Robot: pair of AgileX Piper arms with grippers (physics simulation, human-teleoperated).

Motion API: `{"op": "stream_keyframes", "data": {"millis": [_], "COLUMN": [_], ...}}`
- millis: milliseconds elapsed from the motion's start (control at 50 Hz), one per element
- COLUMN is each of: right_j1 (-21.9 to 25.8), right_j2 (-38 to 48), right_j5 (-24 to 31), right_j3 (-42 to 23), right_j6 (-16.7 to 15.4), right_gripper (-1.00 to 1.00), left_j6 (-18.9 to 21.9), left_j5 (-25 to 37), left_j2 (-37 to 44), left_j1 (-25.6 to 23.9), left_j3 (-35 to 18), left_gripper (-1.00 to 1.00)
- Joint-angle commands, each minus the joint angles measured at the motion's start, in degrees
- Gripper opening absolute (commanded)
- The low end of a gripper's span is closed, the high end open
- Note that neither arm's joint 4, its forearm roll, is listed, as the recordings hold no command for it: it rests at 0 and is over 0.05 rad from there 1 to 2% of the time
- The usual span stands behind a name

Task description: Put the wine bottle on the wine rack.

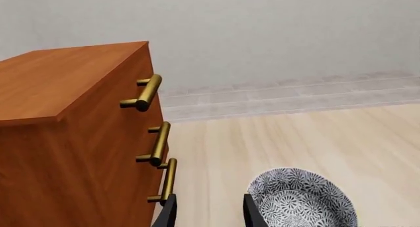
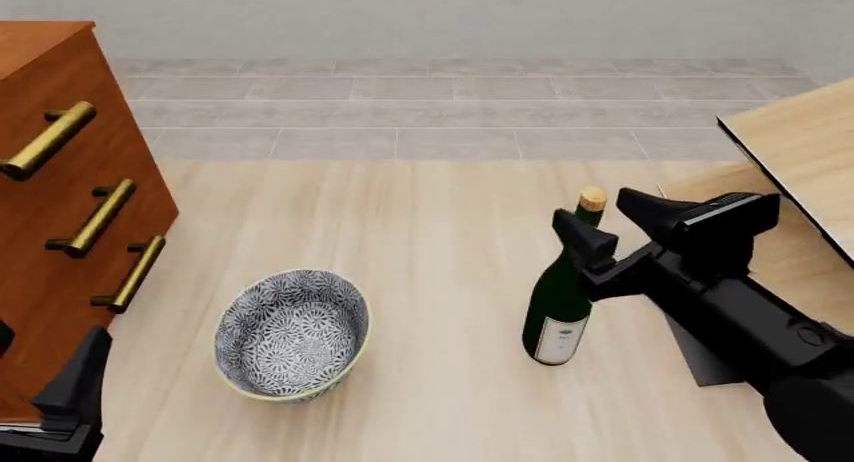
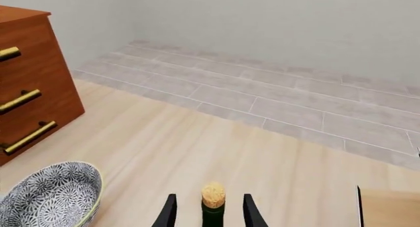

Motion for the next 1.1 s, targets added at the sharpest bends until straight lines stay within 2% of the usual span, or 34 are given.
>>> {"op": "stream_keyframes", "data": {"millis": [20, 320, 760, 780, 1100], "right_j1": [0.6, 0.1, -0.4, -0.5, -1.0], "right_j2": [2.1, 4.5, 7.9, 7.7, 5.3], "right_j5": [-1.1, -3.4, -6.9, -6.9, -5.2], "right_j3": [-0.9, -0.4, -0.1, -0.1, -0.1], "right_j6": [0.2, 0.8, 3.4, 3.5, 2.9], "right_gripper": [1.00, 1.00, 1.00, -1.00, -1.00], "left_j6": [0.2, 0.3, 0.5, 0.5, 0.3], "left_j5": [0.2, 0.3, 0.3, 0.3, 0.1], "left_j2": [0.0, 0.0, 0.0, 0.0, 0.0], "left_j1": [0.2, 0.6, 1.0, 1.0, 0.9], "left_j3": [0.0, 0.0, 0.0, 0.0, 0.0], "left_gripper": [1.00, 1.00, 1.00, 1.00, 1.00]}}
